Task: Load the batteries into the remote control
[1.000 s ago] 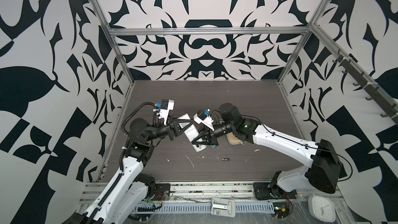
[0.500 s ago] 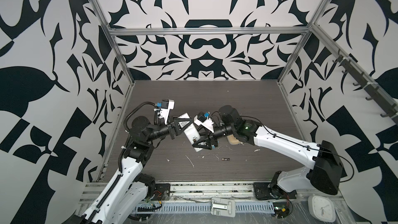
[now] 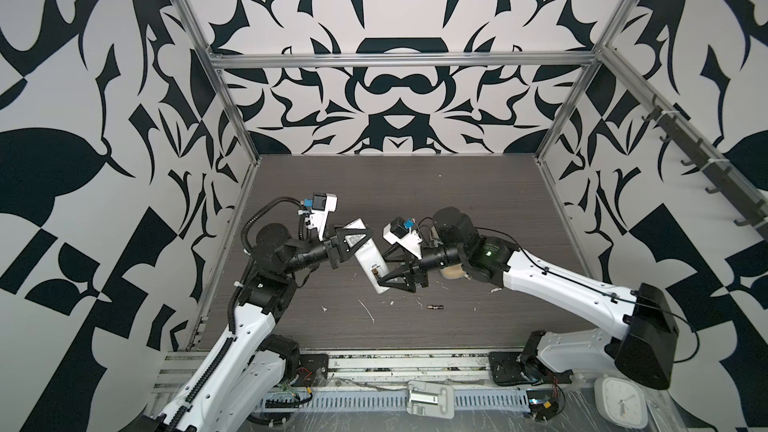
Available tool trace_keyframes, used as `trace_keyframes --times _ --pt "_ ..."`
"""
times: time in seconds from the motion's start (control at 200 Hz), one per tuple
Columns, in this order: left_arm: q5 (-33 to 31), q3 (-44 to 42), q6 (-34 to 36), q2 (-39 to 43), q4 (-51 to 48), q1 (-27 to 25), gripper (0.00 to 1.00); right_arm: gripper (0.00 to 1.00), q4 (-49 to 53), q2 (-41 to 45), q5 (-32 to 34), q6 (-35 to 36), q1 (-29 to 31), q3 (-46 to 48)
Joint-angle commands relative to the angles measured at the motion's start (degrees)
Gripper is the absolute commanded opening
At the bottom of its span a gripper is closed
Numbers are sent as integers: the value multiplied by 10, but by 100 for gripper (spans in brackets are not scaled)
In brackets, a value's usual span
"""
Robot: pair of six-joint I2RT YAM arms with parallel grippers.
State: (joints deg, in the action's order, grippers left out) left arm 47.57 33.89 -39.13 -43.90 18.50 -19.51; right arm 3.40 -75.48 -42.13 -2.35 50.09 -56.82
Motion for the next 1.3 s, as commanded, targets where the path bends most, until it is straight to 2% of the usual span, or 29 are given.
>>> trace_keyframes --times 0.0,0.115,0.205,0.29,0.46,0.545,0.675,1.115,1.295 --pt "2 20 5 5 8 0 0 69 -23 -9 -5 -9 -3 -16" --pt "2 19 5 5 8 0 0 60 -25 -18 -5 -10 -6 -20" --pt "2 21 5 5 9 0 0 38 -30 -24 -8 -15 -11 -19" --pt "3 20 5 3 9 0 0 23 -34 -27 -11 -18 -11 -17" --pt "2 22 4 5 8 0 0 9 -34 -33 -11 -20 -11 -18" --pt "0 22 4 5 7 0 0 8 -31 -34 -11 -22 -11 -20" --pt "-5 22 5 4 3 0 0 15 -26 -28 -5 -22 -11 -21" --pt "-40 19 7 24 -14 0 0 18 -63 -44 7 -55 -10 -11" --pt "-43 18 7 25 -14 0 0 25 -88 -43 20 -71 -4 -4"
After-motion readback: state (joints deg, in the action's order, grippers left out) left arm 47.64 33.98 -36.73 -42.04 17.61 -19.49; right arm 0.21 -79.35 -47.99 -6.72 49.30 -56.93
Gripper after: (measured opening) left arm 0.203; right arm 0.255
